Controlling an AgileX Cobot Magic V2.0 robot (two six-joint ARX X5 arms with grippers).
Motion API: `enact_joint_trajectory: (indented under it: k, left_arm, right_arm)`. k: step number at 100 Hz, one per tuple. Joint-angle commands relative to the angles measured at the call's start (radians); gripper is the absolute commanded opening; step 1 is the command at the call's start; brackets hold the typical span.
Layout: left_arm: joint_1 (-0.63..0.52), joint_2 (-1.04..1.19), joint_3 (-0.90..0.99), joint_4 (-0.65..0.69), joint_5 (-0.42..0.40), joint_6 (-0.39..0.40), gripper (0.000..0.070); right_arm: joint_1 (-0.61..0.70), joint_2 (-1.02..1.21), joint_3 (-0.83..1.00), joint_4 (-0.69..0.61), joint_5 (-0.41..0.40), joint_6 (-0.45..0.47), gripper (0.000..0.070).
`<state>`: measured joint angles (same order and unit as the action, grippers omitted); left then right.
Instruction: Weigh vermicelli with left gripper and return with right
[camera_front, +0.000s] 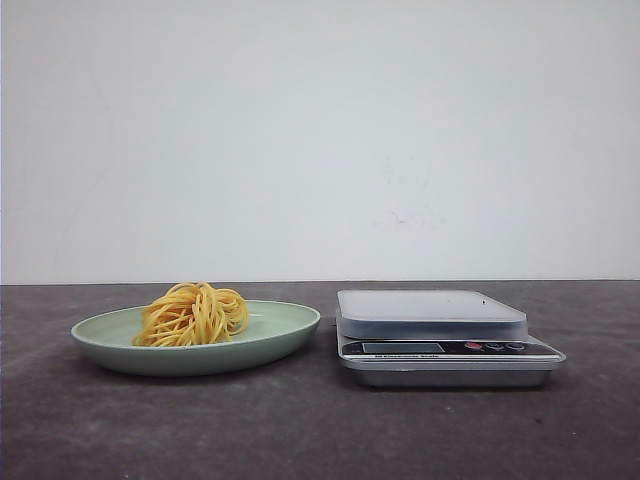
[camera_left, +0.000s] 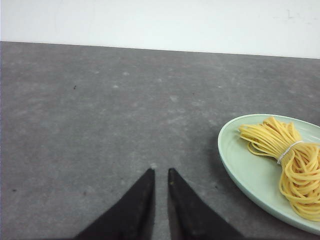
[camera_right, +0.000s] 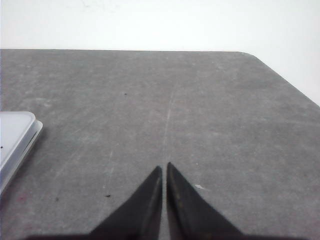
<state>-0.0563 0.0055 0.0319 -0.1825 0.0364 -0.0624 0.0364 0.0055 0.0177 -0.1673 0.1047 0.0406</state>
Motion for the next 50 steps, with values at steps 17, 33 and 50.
enact_joint_trajectory:
  k: [17, 33, 50]
  left_arm:
    - [0.001, 0.0, -0.018, -0.005, 0.009, 0.014, 0.0]
    - [0.001, 0.0, -0.018, -0.005, 0.009, 0.014, 0.0]
    - [0.001, 0.0, -0.018, -0.004, 0.008, 0.028, 0.0]
  right_arm:
    - [0.0, -0.002, -0.005, 0.011, 0.0, -0.006, 0.0006]
    - [0.0, -0.002, -0.005, 0.01, -0.001, 0.009, 0.0006]
    - [0.0, -0.002, -0.005, 0.018, 0.0, 0.011, 0.0006]
